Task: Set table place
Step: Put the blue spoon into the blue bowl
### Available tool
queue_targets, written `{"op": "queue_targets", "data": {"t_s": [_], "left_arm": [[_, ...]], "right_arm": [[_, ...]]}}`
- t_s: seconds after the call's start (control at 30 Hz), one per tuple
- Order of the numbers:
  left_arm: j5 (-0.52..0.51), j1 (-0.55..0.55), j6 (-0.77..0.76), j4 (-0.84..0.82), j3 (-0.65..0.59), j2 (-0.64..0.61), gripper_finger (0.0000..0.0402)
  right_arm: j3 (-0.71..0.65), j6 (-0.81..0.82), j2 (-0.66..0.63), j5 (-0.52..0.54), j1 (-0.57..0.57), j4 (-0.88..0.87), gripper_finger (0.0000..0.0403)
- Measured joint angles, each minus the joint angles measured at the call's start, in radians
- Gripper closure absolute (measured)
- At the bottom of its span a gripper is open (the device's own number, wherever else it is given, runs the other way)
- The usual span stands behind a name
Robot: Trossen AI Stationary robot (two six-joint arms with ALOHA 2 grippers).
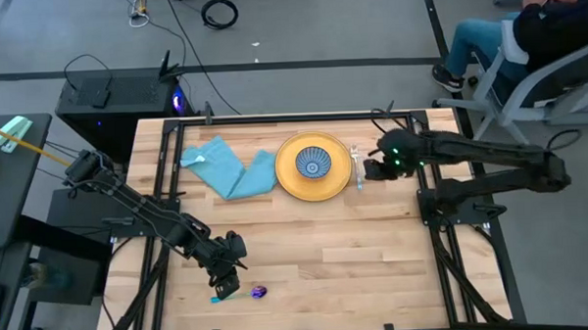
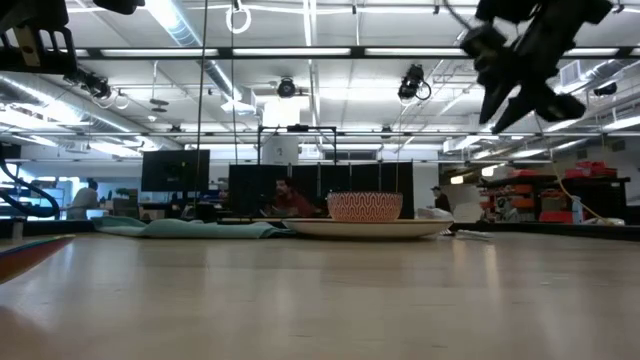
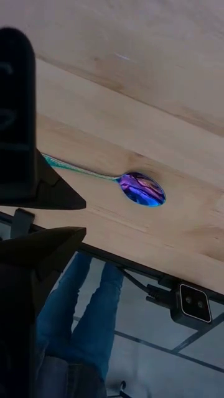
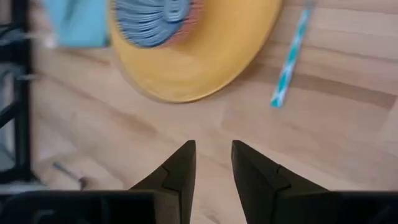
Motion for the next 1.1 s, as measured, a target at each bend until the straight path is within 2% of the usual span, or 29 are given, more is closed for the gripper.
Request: {"op": "queue_targets", "data": {"t_s": [0.23, 0.57, 0.67, 0.8, 1.03, 1.1], "left_arm": [[0.0, 0.0, 0.0, 0.0, 0.0, 0.0, 0.0331], [0.0, 0.0, 0.0, 0.001, 0.0, 0.0, 0.0339], [-0.013, 0.002, 0.0, 0.007, 0.0, 0.0, 0.0339], [-0.091, 0.029, 0.0, 0.037, 0.0, 0.0, 0.0335], [-0.094, 0.093, -0.01, 0.149, 0.0, 0.0, 0.0332], [-0.125, 0.124, 0.013, 0.205, 0.0, 0.0, 0.0335]], "right_arm": [[0.0, 0.134, -0.074, 0.179, 0.313, 0.0, 0.0301], [0.0, 0.153, -0.069, 0.223, 0.675, 0.045, 0.0309], [0.0, 0.103, -0.069, 0.24, 0.755, 0.075, 0.0309], [0.0, 0.026, -0.069, 0.244, 0.837, 0.101, 0.0309], [0.0, -0.042, -0.069, 0.272, 0.929, 0.12, 0.0313], [0.0, -0.049, -0.069, 0.278, 0.95, 0.135, 0.0313]]}}
